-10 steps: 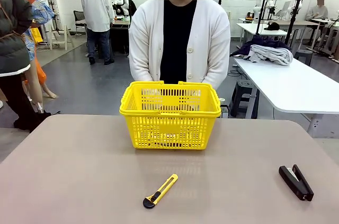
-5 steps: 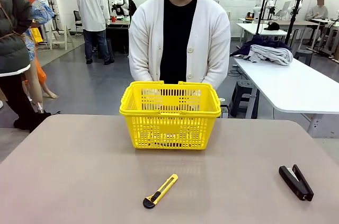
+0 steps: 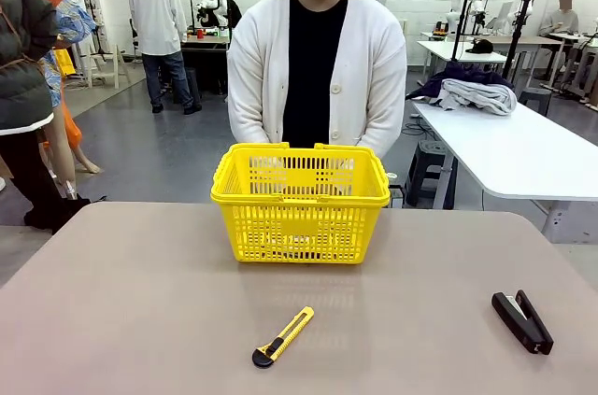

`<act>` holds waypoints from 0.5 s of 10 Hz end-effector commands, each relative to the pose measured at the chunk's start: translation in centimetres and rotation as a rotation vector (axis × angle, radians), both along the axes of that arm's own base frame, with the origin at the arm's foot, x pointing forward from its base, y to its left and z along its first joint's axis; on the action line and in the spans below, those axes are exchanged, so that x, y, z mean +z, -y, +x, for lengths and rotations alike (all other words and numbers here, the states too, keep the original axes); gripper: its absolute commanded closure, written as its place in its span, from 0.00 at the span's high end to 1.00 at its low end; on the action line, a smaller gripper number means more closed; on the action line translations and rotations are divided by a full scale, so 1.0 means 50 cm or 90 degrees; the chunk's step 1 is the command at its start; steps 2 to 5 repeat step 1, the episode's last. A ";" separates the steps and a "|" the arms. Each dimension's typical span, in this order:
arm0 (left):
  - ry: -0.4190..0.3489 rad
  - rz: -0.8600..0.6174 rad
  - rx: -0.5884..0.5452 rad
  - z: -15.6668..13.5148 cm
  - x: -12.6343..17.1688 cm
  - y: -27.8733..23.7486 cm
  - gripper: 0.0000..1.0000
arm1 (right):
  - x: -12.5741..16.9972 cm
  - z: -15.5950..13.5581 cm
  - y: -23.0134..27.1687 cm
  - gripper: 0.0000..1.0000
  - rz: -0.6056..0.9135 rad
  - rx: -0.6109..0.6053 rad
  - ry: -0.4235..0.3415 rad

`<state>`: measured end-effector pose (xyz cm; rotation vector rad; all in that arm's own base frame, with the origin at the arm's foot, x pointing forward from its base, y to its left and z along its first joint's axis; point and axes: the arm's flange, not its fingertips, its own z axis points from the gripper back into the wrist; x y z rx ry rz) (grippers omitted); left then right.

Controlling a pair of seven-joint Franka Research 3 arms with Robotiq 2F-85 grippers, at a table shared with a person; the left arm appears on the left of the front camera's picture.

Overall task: Place the items the person wants into the basket.
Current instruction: Pick up the item the person points to and place it in the Market Basket.

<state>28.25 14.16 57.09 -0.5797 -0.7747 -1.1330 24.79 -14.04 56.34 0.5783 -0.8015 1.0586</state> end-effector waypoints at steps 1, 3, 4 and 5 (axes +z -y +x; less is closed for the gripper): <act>0.016 -0.010 -0.008 0.001 0.000 -0.003 1.00 | 0.003 0.003 0.001 1.00 0.011 0.008 0.011; 0.016 -0.010 -0.008 0.001 0.000 -0.003 1.00 | 0.003 0.003 0.001 1.00 0.011 0.008 0.011; 0.016 -0.010 -0.008 0.001 0.000 -0.003 1.00 | 0.003 0.003 0.001 1.00 0.011 0.008 0.011; 0.016 -0.010 -0.008 0.001 0.000 -0.003 1.00 | 0.003 0.003 0.001 1.00 0.011 0.008 0.011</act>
